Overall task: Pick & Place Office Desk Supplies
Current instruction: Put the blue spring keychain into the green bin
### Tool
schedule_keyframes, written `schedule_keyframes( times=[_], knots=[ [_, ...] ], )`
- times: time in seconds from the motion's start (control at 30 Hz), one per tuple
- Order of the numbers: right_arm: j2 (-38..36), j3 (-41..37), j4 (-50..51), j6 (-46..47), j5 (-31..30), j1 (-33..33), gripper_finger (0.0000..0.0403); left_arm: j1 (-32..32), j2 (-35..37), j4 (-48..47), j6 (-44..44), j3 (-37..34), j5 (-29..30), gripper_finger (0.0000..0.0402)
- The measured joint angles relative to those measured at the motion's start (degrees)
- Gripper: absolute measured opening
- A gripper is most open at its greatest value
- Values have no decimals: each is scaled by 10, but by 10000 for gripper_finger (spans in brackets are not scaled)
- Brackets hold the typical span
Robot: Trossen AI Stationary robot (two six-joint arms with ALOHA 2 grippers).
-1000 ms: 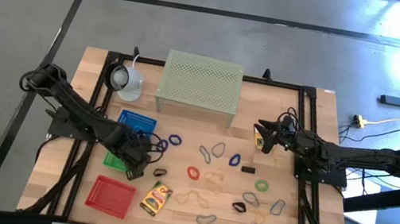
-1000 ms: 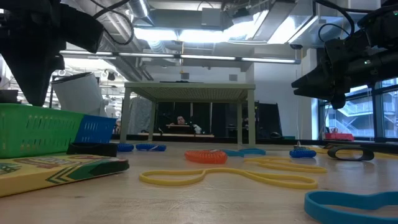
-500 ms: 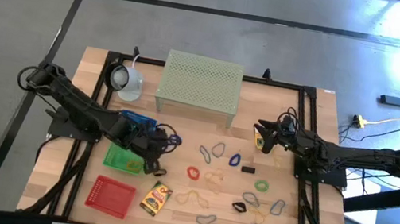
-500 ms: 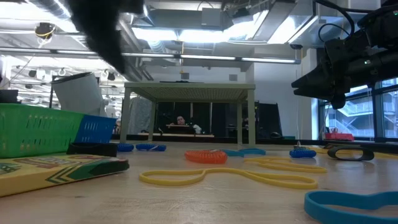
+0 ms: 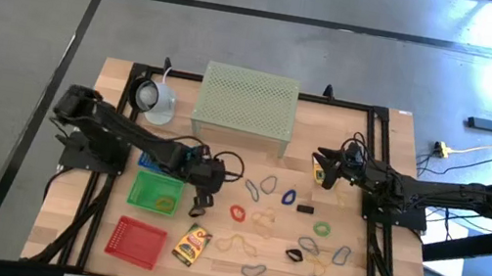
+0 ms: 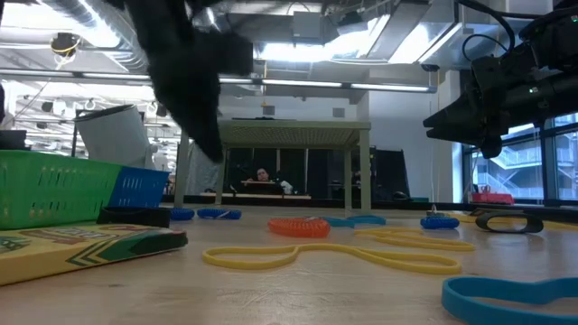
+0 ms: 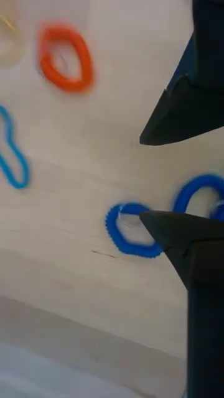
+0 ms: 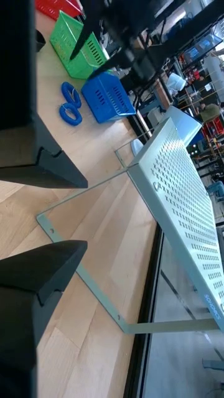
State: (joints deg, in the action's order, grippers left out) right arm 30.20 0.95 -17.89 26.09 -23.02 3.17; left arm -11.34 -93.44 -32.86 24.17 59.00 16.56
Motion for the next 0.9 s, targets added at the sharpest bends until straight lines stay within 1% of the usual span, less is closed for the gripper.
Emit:
schedule_keyframes(
  times=[0.17, 0.37, 0.47, 0.67, 0.9],
  knots=[
    [0, 0, 0, 0, 0, 0, 146, 23, -56, -2, -27, 0, -2, 171],
    [0, 0, 0, 0, 0, 0, 146, 49, -100, 1, -62, 1, -27, 160],
    [0, 0, 0, 0, 0, 0, 146, 61, -105, 1, -64, 3, -41, 154],
    [0, 0, 0, 0, -1, 0, 146, 82, -106, 3, -64, 2, -94, 132],
    [0, 0, 0, 0, -1, 0, 146, 84, -109, 16, -66, 0, -101, 79]
  ],
)
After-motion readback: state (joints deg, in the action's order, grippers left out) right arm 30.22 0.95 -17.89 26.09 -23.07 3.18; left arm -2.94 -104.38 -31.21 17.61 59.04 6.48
